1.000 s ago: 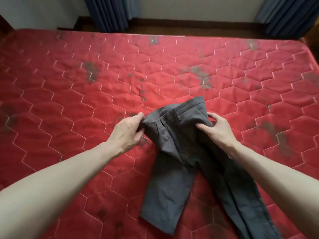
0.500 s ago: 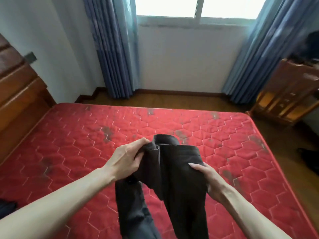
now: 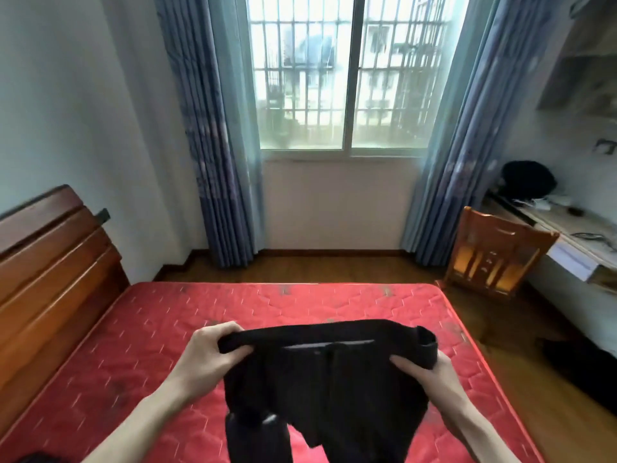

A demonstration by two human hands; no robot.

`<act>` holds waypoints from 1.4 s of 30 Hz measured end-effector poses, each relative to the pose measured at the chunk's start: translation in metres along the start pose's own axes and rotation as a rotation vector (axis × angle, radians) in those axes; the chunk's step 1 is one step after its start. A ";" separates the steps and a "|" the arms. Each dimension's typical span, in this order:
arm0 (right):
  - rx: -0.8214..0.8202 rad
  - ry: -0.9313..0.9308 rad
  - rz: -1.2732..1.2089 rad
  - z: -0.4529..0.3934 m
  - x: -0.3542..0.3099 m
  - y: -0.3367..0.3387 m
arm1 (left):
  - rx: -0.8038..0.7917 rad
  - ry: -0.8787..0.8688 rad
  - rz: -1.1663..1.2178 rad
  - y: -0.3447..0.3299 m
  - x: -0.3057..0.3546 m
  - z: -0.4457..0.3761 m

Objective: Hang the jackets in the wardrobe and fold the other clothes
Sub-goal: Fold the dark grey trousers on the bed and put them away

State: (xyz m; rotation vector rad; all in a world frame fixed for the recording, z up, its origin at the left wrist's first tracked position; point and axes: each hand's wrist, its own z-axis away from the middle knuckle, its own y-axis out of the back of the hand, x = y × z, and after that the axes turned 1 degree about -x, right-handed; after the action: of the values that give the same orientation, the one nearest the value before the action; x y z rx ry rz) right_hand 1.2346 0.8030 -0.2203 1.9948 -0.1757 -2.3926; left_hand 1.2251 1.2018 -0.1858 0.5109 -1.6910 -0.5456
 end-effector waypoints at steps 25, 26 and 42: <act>0.594 0.796 0.704 0.104 -0.233 -0.003 | 0.412 -0.036 0.377 0.117 0.163 0.011; 0.613 0.807 0.689 0.108 -0.241 -0.008 | 0.444 -0.048 0.357 0.116 0.174 0.008; 0.492 0.913 0.677 0.126 -0.258 -0.086 | 0.326 -0.174 0.353 0.090 0.256 0.011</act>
State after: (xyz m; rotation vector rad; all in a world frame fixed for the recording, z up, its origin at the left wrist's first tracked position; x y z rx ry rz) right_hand 1.1631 0.9204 0.0464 2.4234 -1.2233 -0.9720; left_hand 1.1658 1.1193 0.0659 0.3895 -1.9961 -0.0577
